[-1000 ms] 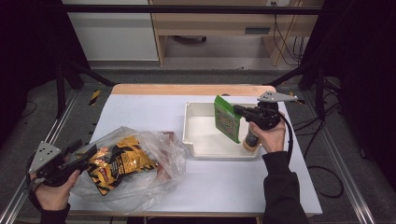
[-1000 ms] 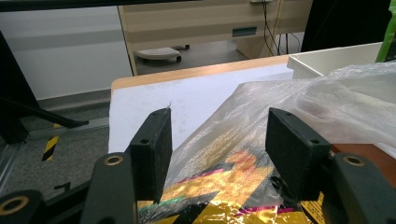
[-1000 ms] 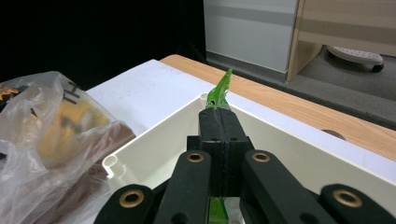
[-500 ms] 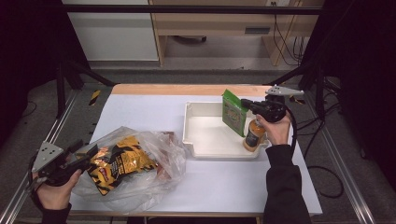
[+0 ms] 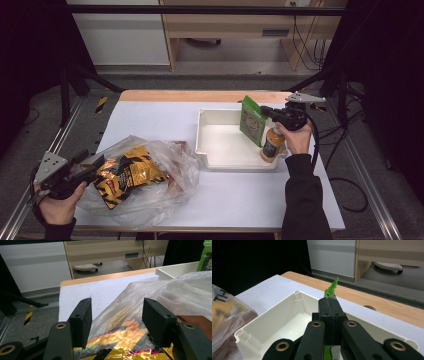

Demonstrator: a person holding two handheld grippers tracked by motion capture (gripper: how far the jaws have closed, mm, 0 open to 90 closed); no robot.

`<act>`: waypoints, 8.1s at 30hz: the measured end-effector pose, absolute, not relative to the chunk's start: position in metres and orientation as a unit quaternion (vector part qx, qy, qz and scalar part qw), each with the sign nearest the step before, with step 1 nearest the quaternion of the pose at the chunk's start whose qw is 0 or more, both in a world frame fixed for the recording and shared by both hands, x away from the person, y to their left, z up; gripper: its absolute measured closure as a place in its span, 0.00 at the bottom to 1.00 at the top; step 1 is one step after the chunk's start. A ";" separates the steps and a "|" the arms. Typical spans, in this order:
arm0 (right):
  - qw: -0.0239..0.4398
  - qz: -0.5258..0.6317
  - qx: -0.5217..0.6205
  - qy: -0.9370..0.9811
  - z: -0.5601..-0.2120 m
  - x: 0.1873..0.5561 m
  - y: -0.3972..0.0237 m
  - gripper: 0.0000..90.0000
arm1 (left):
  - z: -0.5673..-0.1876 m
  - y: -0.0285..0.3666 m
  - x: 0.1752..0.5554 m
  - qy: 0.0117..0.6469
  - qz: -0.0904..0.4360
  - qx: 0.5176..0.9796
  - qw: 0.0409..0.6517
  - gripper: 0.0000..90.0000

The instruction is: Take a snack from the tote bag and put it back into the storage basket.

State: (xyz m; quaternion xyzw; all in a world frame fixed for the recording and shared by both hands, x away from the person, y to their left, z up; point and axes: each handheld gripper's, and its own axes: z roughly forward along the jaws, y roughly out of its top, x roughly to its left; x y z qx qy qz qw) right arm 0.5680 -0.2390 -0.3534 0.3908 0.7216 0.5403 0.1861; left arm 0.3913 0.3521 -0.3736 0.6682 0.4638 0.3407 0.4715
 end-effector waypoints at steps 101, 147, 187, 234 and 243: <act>0.276 0.454 0.477 0.701 -0.394 0.574 -0.287 0.97 | -0.380 0.349 0.396 0.467 0.335 0.676 0.460 0.45; 0.254 0.461 0.492 0.693 -0.416 0.601 -0.285 0.79 | -0.384 0.348 0.399 0.468 0.332 0.682 0.454 0.45; 0.342 0.541 0.411 0.649 -0.319 0.478 -0.257 0.48 | -0.375 0.354 0.391 0.460 0.335 0.665 0.484 0.39; 0.172 0.567 0.267 0.760 -0.347 0.441 -0.037 0.41 | -0.366 0.370 0.384 0.467 0.337 0.643 0.504 0.36; 0.149 0.563 0.237 0.777 -0.354 0.437 0.003 0.47 | -0.367 0.370 0.384 0.467 0.334 0.645 0.504 0.38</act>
